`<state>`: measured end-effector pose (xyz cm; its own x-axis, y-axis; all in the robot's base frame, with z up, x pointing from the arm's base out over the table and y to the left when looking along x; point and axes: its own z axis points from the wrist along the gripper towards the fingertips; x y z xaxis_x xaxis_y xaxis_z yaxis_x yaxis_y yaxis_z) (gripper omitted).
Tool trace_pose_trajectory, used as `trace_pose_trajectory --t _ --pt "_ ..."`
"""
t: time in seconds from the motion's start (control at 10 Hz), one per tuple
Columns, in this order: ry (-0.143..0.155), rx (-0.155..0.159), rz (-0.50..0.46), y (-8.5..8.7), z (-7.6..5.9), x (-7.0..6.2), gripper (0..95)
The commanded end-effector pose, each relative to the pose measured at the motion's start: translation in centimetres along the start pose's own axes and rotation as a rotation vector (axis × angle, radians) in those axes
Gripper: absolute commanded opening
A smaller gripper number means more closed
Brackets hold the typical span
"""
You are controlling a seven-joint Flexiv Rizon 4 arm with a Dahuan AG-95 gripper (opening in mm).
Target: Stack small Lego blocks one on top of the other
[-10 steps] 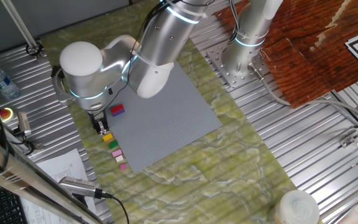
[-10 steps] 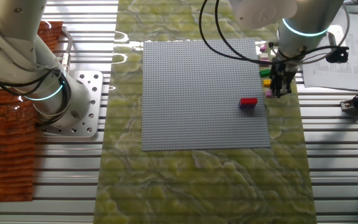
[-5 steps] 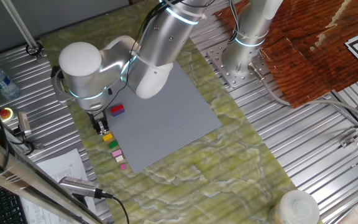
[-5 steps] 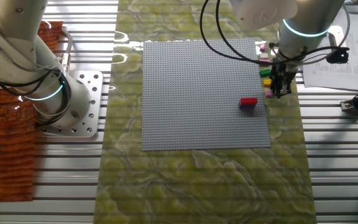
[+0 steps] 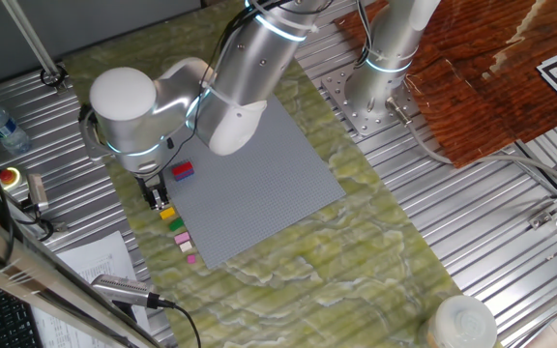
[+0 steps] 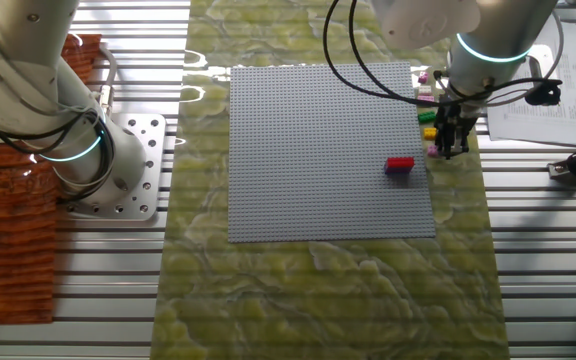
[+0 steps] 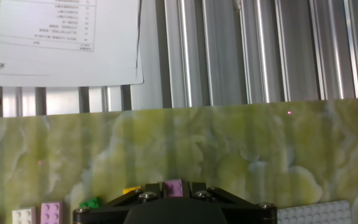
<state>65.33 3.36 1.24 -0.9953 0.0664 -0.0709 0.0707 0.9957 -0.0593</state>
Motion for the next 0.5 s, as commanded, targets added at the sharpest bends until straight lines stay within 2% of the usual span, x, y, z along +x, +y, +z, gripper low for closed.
trace_pose_trajectory --t 0.1,0.5 --pt "0.005 -0.001 0.015 0.04 -0.05 0.0 19.0" --pt "0.014 -0.003 0.029 0.12 -0.01 0.04 19.0"
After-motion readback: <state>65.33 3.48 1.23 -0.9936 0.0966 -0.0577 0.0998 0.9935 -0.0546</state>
